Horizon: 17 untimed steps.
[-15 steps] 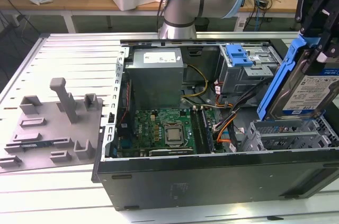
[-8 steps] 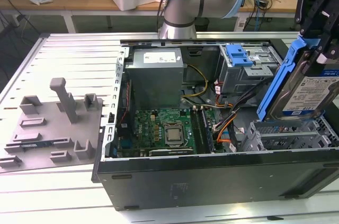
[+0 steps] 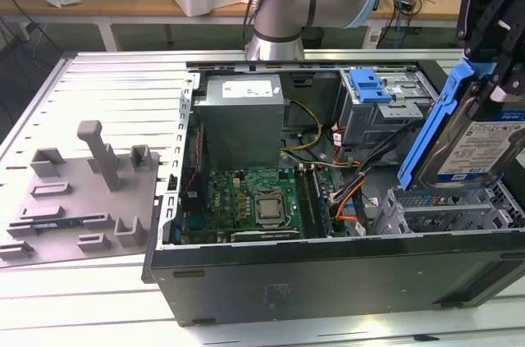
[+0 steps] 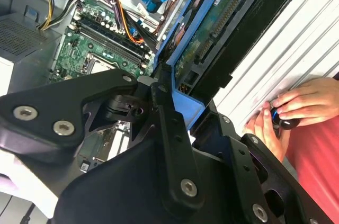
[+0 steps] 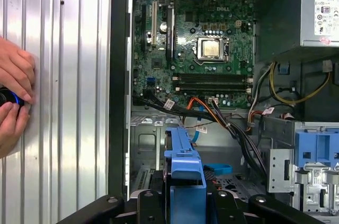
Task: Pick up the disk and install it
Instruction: 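Insert the disk into the insertion slot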
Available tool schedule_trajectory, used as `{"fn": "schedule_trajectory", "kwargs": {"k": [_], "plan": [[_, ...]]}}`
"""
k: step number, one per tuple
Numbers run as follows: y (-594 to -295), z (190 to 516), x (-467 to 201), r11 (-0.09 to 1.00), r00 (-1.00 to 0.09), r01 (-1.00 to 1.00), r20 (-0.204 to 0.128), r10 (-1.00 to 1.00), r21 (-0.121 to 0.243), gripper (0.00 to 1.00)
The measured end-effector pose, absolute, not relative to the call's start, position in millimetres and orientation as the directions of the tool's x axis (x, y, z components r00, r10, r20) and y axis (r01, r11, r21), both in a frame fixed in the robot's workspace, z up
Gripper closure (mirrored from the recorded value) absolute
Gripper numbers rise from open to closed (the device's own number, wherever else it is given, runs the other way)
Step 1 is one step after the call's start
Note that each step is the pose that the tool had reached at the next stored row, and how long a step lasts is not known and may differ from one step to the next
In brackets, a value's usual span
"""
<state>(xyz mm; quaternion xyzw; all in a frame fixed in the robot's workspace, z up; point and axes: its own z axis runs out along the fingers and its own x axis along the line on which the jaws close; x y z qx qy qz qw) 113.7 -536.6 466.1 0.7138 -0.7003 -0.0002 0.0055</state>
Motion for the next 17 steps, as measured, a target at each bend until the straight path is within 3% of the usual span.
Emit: {"fn": "schedule_trajectory", "kwargs": {"k": [17], "plan": [[-538.4,461.3,113.6,-0.026,0.026,-1.000,0.007,-1.000,0.008,0.63]]}}
